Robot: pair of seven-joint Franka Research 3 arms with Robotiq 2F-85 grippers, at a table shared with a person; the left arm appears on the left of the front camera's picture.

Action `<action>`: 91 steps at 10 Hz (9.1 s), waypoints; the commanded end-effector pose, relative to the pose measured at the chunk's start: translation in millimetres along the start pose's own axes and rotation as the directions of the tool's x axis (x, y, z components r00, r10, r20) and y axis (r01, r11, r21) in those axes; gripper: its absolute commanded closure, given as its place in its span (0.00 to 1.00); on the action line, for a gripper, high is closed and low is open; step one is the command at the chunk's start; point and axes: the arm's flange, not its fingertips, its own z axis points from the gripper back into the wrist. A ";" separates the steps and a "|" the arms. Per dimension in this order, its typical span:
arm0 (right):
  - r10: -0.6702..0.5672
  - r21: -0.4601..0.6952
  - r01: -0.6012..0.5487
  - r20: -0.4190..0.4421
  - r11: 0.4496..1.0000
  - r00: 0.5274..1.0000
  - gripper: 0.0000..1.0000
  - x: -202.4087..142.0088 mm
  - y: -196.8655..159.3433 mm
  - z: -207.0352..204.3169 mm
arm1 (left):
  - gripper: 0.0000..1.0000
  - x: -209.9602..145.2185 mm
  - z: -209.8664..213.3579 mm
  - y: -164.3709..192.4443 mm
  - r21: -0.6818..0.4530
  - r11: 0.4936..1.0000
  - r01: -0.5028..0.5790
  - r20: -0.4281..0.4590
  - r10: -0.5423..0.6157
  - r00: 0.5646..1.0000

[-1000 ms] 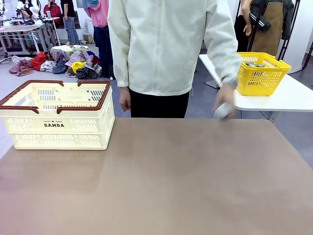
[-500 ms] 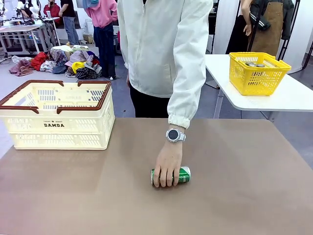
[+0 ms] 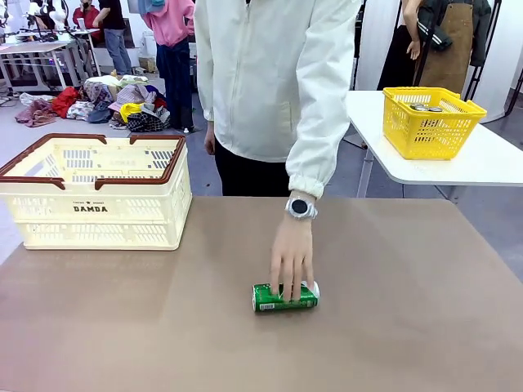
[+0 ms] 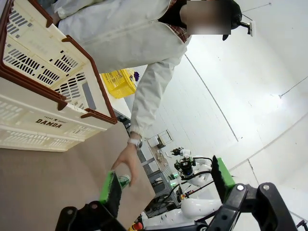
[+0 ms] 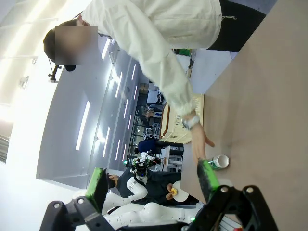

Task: Place the drinks into the Shopping basket.
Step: Pick up one drink and place it into the Shopping basket.

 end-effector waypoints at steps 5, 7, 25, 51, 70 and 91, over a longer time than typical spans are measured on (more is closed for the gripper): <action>-0.004 0.009 0.004 0.000 1.000 1.000 0.00 1.2 4.9 0.5 | 0.00 -0.7 2.4 1.3 -0.010 1.000 0.016 -0.004 -0.016 1.000; -0.004 0.009 0.004 0.000 1.000 1.000 0.00 1.2 4.9 0.5 | 0.00 -0.7 2.4 1.3 -0.010 1.000 0.016 -0.004 -0.016 1.000; -0.004 0.009 0.004 0.000 1.000 1.000 0.00 1.2 4.9 0.5 | 0.00 -259.2 -357.3 -116.4 0.068 0.881 0.467 -0.958 -0.073 0.276; -0.004 0.009 0.004 0.000 1.000 1.000 0.00 1.2 4.9 0.5 | 0.00 -305.2 -571.2 -34.2 -0.540 0.319 0.779 -0.823 -0.392 -0.411; -0.004 0.009 0.004 0.000 1.000 1.000 0.00 1.2 4.9 0.5 | 1.00 -330.9 -612.3 50.4 -0.553 0.413 0.724 -0.833 -0.236 -0.501; -0.004 0.009 0.004 0.000 1.000 1.000 0.00 1.2 4.9 0.5 | 1.00 -246.7 -610.1 -149.9 -0.642 0.365 0.675 -0.766 -0.267 -0.584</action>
